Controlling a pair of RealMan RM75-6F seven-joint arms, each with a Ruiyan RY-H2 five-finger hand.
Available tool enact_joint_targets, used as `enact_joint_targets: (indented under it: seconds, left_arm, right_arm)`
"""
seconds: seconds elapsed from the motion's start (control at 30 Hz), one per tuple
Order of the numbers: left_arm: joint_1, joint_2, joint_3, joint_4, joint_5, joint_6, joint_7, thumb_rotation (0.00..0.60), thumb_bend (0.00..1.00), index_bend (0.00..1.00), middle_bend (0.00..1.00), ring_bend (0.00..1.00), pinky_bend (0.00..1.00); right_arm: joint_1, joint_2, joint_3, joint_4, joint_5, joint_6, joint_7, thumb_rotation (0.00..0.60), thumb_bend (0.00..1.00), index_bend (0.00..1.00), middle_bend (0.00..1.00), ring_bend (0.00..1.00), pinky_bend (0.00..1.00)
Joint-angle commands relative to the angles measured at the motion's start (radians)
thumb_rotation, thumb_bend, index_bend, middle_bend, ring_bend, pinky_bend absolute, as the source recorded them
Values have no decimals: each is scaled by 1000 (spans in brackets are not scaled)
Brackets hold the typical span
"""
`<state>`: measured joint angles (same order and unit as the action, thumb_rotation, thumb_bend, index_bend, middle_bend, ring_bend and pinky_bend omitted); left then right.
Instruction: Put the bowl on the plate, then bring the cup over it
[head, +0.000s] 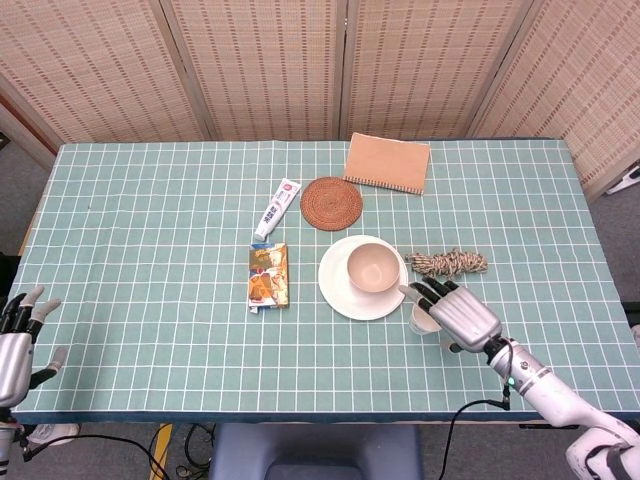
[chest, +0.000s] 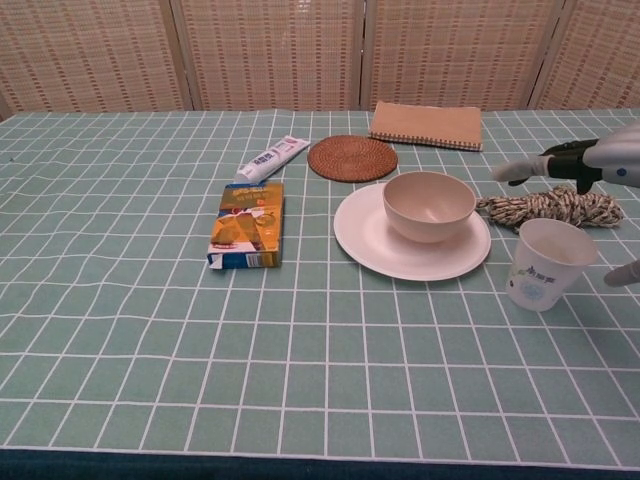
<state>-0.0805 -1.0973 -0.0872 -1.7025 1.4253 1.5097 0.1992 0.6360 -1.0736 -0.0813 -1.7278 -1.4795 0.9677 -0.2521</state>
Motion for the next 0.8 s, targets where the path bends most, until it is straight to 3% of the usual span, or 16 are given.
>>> enact_joint_targets:
  seconds: [0.03,0.3,0.43,0.8]
  left_arm:
    - [2,2,2,-2,-3,0,3,600,326,195,11,86,0]
    - [8,10,4,-5,-8,6,3,600,326,195,11,85,0]
    - [10,11,5,-4,-12,6,2,600,326,195,11,85,0]
    - [11,14,6,-4,-13,6,2,600,325,195,11,85,0]
  right_arm:
    - [5,-24,8,32,14,-28,6,600,129,0,117,72,278]
    - [27,-87,31,117,36,-95,24,600,143,5,148,73,278]
    - [31,-102,38,138,38,-104,37,600,182,57,182,107,288]
    - [31,-120,41,172,31,-125,76,600,291,242,258,238,451]
